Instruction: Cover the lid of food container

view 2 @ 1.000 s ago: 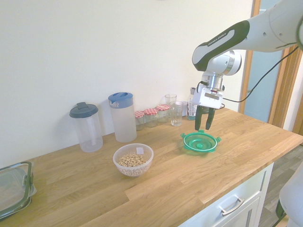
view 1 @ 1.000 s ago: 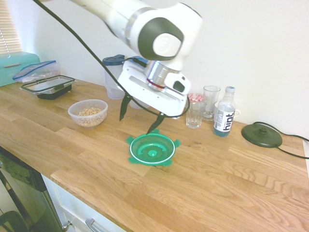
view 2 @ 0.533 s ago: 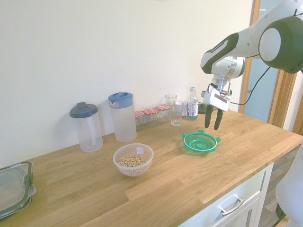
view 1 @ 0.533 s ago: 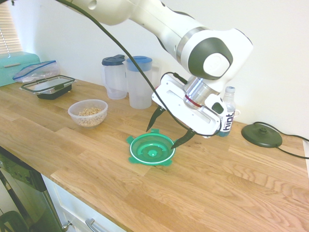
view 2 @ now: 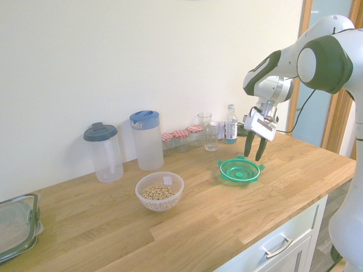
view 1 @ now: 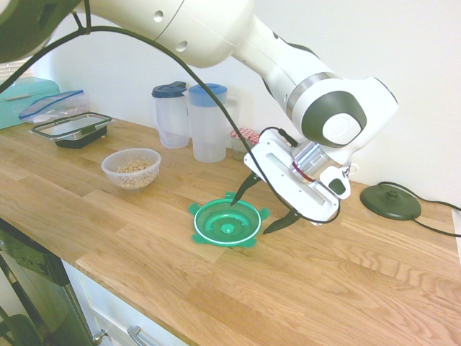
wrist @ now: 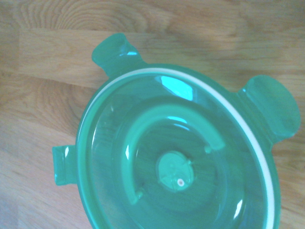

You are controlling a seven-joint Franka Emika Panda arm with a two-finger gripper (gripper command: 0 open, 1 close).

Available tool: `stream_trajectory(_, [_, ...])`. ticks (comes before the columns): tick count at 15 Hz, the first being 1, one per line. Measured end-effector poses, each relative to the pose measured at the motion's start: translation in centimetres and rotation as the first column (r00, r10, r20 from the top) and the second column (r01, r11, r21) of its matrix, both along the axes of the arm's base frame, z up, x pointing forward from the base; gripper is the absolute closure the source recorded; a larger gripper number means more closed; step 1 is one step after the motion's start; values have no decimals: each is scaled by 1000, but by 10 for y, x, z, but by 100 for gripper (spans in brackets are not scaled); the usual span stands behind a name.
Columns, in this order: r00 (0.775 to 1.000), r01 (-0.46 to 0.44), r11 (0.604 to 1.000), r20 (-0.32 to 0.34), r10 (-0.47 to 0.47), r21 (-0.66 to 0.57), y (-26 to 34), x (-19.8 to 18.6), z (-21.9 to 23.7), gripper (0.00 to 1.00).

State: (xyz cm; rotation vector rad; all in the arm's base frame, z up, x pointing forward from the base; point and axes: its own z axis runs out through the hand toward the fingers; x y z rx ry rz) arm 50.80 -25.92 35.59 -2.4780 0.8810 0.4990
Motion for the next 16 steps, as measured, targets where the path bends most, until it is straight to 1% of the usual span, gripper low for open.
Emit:
stream_trajectory(5, [1000, -13, 999, -3, 13, 29, 12, 12, -17, 0])
stream_trajectory(8, [999, -25, 999, -21, 26, 42, 20, 16, -31, 0])
stream_trajectory(9, [999, -26, 999, -25, 27, 47, 21, 17, -35, 100])
stream_trajectory(16, [1000, 16, 996, -22, -14, 86, 14, 14, -39, 100])
